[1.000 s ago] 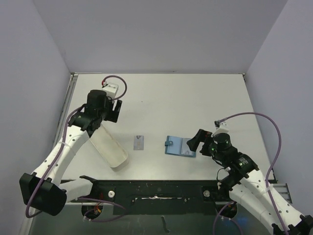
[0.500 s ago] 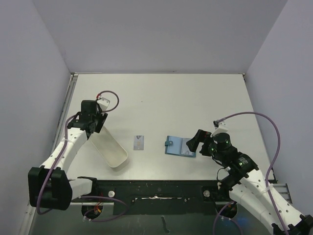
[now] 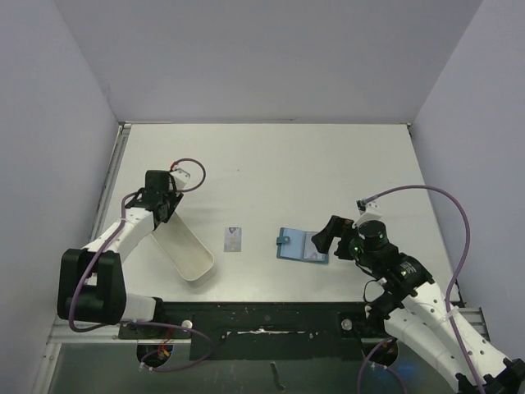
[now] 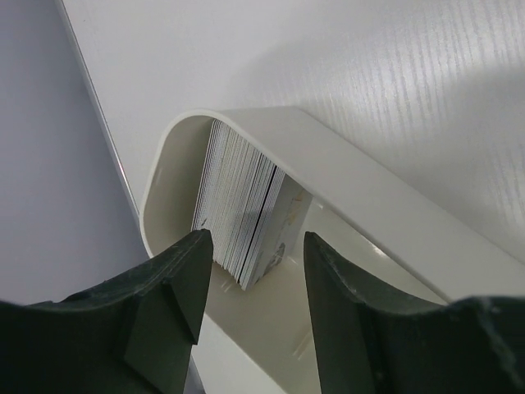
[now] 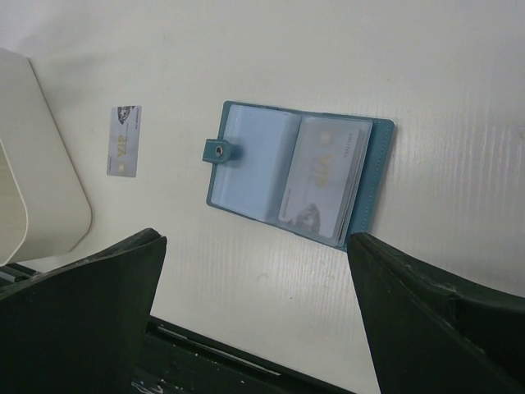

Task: Put the credit cards into the card holder
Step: Pick up the credit card from the storage box.

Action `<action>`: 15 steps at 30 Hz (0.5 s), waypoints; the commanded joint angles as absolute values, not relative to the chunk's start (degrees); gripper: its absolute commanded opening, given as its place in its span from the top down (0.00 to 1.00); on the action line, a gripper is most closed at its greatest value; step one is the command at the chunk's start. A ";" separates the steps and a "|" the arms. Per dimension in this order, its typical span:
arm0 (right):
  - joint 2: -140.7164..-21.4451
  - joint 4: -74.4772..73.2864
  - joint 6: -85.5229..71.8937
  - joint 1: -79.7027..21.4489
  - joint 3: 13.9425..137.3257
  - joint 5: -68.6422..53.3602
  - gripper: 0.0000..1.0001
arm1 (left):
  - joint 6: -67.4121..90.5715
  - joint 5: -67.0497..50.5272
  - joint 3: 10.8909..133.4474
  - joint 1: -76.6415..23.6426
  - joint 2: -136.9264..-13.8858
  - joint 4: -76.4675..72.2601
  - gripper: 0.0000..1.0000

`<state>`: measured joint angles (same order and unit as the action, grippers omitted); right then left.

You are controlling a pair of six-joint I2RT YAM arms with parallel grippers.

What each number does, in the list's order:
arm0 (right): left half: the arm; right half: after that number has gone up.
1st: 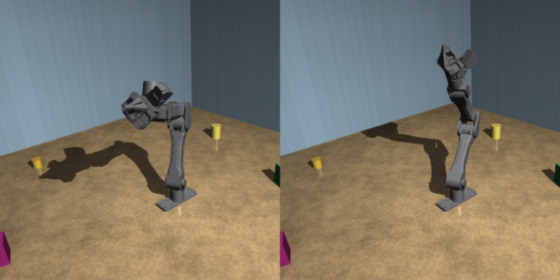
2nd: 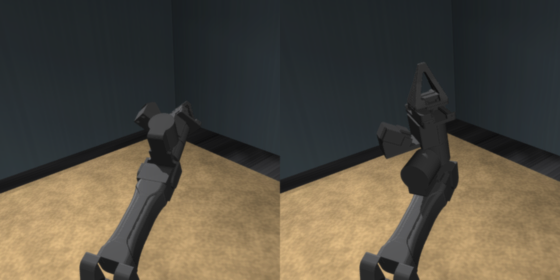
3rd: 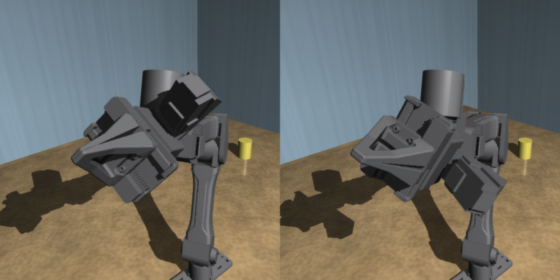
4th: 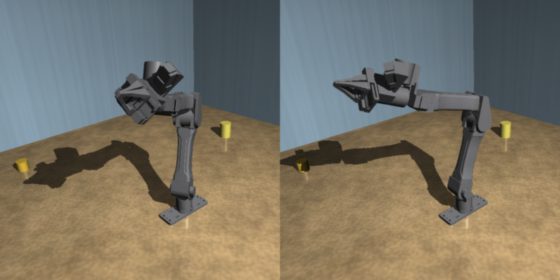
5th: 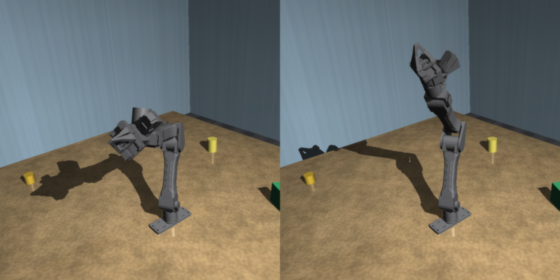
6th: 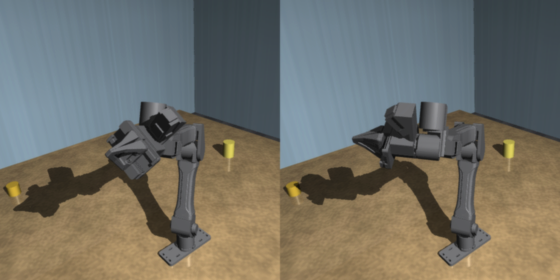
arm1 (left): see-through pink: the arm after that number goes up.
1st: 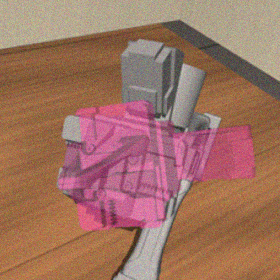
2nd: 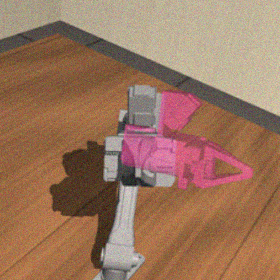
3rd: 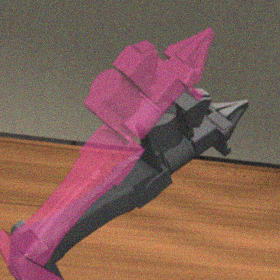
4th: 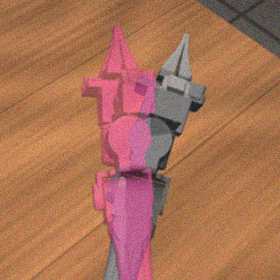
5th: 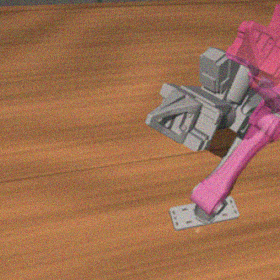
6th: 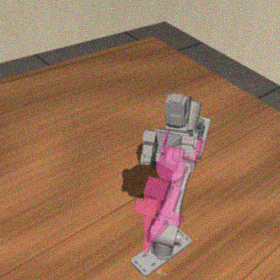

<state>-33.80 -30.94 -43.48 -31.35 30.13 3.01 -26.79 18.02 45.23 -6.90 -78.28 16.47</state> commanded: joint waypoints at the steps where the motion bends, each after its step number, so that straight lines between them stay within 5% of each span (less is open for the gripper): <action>1: -32.93 -28.56 -42.62 -31.71 31.84 3.25 0.02 | -29.07 21.16 45.77 -6.48 -79.84 11.48 0.54; 15: -30.83 -29.93 -42.54 -31.71 31.92 4.31 0.02 | -29.76 23.03 46.36 -6.50 -82.30 10.96 0.61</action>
<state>-31.92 -30.96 -43.44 -31.35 30.13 3.22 -28.99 21.69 45.23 -6.90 -81.71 13.96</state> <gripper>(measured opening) 0.979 0.401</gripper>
